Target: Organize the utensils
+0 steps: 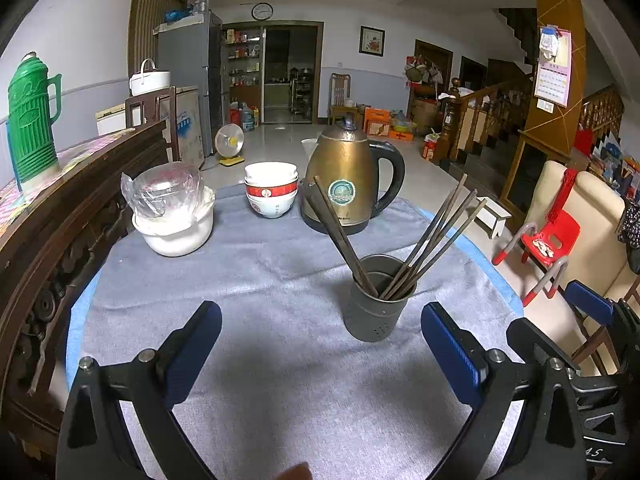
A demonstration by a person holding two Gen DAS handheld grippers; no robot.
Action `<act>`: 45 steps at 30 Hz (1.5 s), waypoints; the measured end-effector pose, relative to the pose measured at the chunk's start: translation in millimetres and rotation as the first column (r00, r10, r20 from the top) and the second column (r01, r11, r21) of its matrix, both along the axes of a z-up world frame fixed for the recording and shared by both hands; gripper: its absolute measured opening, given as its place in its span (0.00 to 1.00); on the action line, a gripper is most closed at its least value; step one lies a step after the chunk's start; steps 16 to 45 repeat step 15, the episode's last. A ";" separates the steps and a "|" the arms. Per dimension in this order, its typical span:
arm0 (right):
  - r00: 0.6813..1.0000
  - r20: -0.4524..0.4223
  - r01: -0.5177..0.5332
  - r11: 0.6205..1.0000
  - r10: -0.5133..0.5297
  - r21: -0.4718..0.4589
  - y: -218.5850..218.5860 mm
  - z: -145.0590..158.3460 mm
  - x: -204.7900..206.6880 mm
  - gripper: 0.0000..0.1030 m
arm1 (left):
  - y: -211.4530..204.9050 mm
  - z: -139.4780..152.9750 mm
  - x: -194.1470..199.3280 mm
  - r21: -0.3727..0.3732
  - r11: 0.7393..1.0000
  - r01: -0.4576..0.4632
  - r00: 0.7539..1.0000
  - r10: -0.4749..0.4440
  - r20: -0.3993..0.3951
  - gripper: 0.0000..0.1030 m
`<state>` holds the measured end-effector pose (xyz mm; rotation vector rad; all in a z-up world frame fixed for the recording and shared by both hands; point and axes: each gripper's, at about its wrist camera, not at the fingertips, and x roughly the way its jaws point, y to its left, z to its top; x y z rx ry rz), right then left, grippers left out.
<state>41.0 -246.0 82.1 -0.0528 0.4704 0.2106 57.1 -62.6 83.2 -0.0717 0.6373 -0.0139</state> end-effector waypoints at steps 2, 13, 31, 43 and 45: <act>1.000 -0.001 -0.001 1.000 0.001 0.002 0.1 -0.4 -0.3 1.00 | -1.4 0.6 -0.5 0.002 1.000 0.003 1.000 -0.003 0.001 0.97; 1.000 -0.010 0.004 1.000 -0.004 0.004 -3.0 -2.1 0.8 1.00 | -4.5 0.2 0.7 0.004 1.000 0.020 1.000 -0.020 0.001 0.97; 1.000 -0.010 0.005 1.000 -0.005 0.006 -4.1 -2.1 0.4 1.00 | -5.0 0.3 0.6 0.009 1.000 0.021 1.000 -0.021 0.001 0.97; 1.000 -0.010 0.005 1.000 -0.005 0.006 -4.1 -2.1 0.4 1.00 | -5.0 0.3 0.6 0.009 1.000 0.021 1.000 -0.021 0.001 0.97; 1.000 -0.010 0.005 1.000 -0.005 0.006 -4.1 -2.1 0.4 1.00 | -5.0 0.3 0.6 0.009 1.000 0.021 1.000 -0.021 0.001 0.97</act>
